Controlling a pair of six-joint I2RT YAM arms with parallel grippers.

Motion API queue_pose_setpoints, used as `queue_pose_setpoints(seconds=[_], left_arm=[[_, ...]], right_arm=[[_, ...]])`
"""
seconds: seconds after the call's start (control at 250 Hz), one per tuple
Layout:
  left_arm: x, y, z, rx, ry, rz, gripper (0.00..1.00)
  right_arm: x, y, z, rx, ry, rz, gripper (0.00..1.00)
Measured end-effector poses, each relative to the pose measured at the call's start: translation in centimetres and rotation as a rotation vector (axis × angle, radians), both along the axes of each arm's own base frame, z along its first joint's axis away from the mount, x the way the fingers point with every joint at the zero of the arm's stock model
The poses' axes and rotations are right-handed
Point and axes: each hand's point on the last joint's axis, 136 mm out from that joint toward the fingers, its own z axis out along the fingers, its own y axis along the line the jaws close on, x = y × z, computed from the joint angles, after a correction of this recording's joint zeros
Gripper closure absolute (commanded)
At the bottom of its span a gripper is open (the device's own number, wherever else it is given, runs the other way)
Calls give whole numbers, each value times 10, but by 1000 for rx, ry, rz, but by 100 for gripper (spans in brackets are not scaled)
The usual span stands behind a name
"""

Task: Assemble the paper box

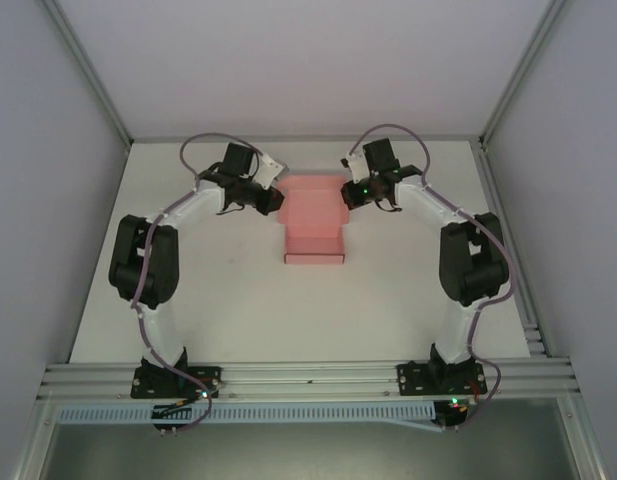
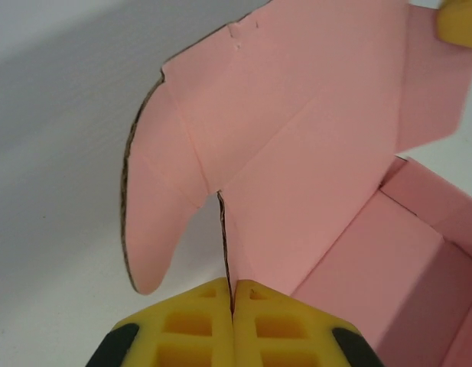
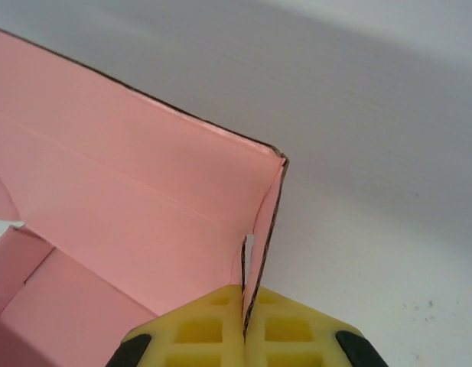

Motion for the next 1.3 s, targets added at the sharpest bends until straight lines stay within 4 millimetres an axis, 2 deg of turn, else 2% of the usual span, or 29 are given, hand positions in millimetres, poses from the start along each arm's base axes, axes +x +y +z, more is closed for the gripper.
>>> queue_pose_setpoints(seconds=[0.212,0.399,0.587,0.862,0.974,1.102,1.298], left_arm=[[2,-5,14,89,-86,187,100],[-7,-7,23,111,-198,361,100],[-12,-11,36,-20,-292,457,100],[-17,-3,41,-175,-431,492,100],[-11,-4,53,-216,-479,509,100],[7,-6,64,-262,-526,539,100],[19,-10,47,-276,-509,553,100]], right_arm=[[-12,4,20,-57,-130,-98,100],[-13,10,31,-83,-275,-278,96],[-3,8,34,73,-374,-472,99],[-7,15,34,294,-505,-471,97],[-8,15,46,356,-568,-461,95],[-3,16,65,414,-646,-466,94],[3,16,55,410,-658,-486,91]])
